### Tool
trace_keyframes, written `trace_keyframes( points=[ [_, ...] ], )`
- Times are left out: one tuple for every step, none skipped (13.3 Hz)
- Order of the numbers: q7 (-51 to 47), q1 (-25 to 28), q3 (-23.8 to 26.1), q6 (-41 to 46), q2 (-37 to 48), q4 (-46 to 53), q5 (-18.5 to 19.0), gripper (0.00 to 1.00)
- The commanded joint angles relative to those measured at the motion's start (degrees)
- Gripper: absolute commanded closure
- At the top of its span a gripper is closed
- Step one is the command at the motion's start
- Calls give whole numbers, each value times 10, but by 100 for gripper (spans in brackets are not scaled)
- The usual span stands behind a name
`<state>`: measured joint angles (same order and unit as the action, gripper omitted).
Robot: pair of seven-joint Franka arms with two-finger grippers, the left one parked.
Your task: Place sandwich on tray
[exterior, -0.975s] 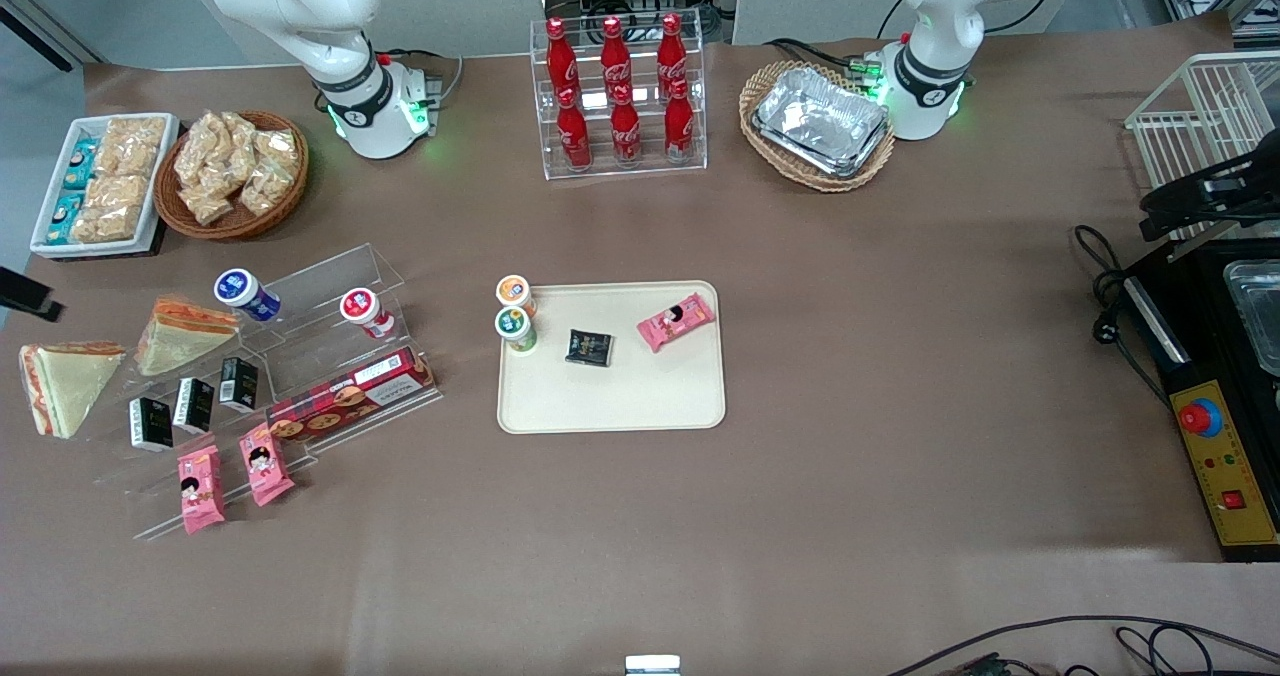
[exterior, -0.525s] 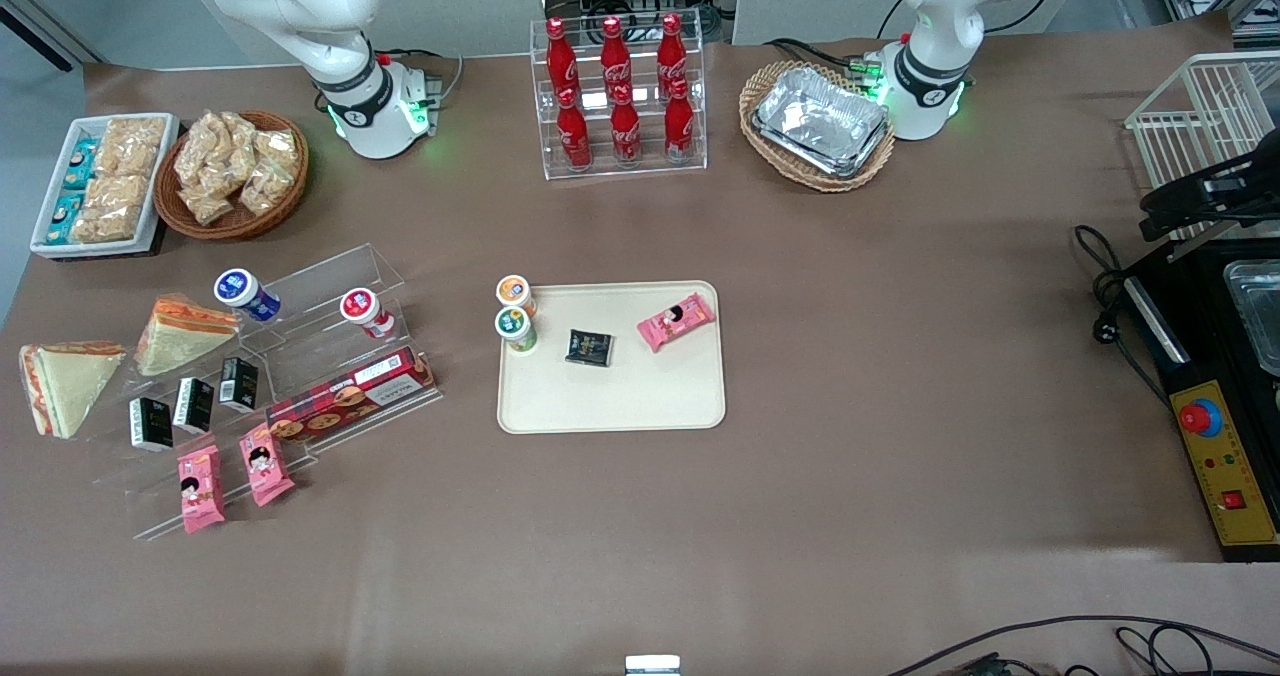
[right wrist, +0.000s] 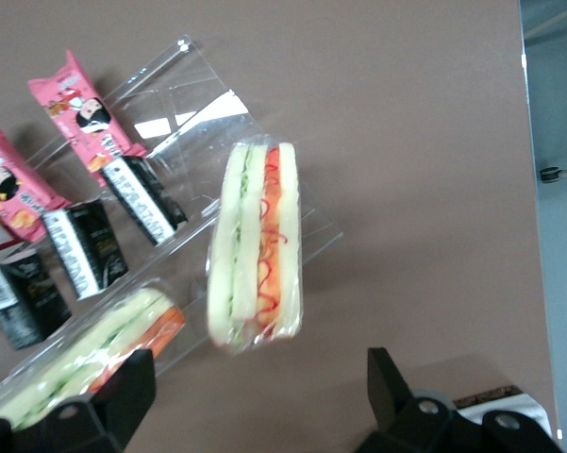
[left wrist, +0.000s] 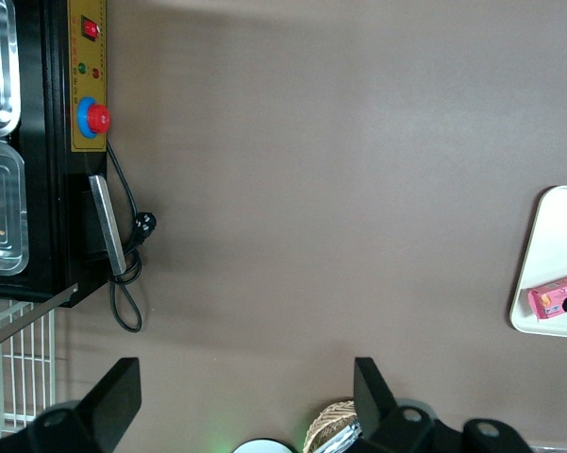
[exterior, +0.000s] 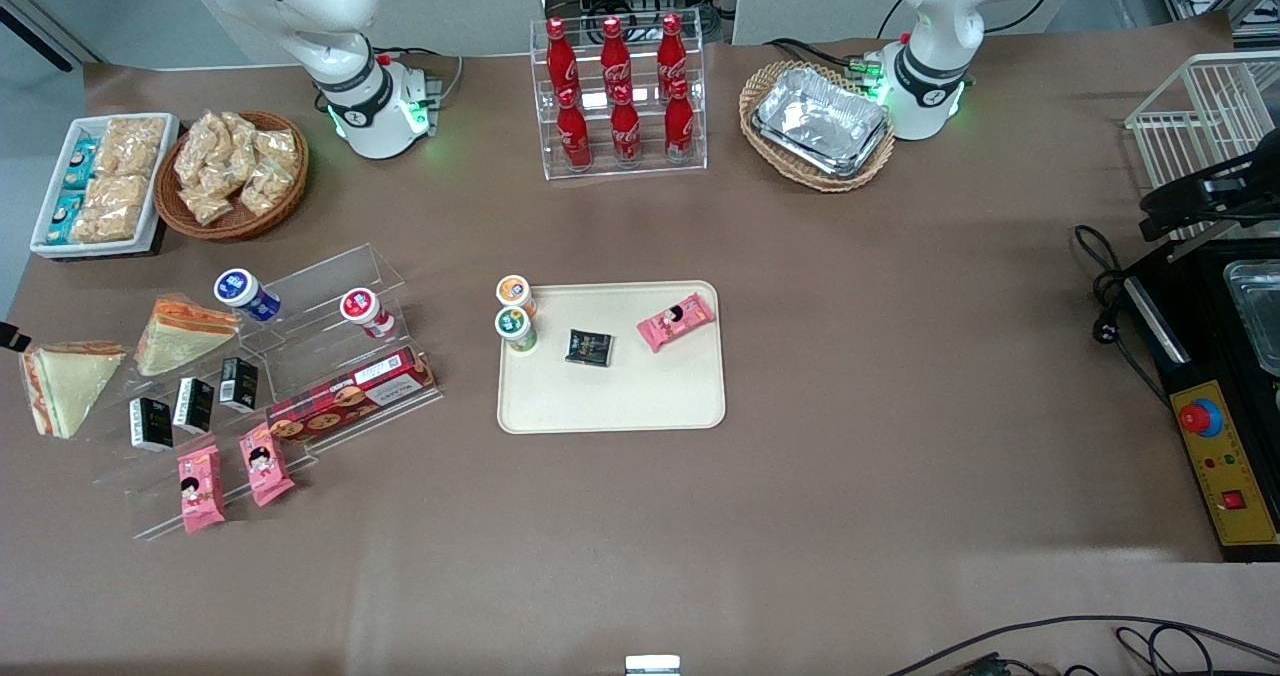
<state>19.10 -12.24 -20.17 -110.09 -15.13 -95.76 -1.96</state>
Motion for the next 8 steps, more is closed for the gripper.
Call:
trace_keyframes(
  points=[
    [9,-2,0,-78,9,-70,-14,0],
    [9,-2,0,-98,9,-85,-15,0],
    [9,-2,0,-115,10,-101,-20,0],
    [9,0,0,-131,10,-115,-23,0],
    [9,2,0,-149,10,-126,-23,0],
    [7,3,0,-163,9,-134,-23,0],
    [2,3,1,-172,5,-135,-23,0],
    [0,4,1,-180,0,-135,-28,0]
  ],
)
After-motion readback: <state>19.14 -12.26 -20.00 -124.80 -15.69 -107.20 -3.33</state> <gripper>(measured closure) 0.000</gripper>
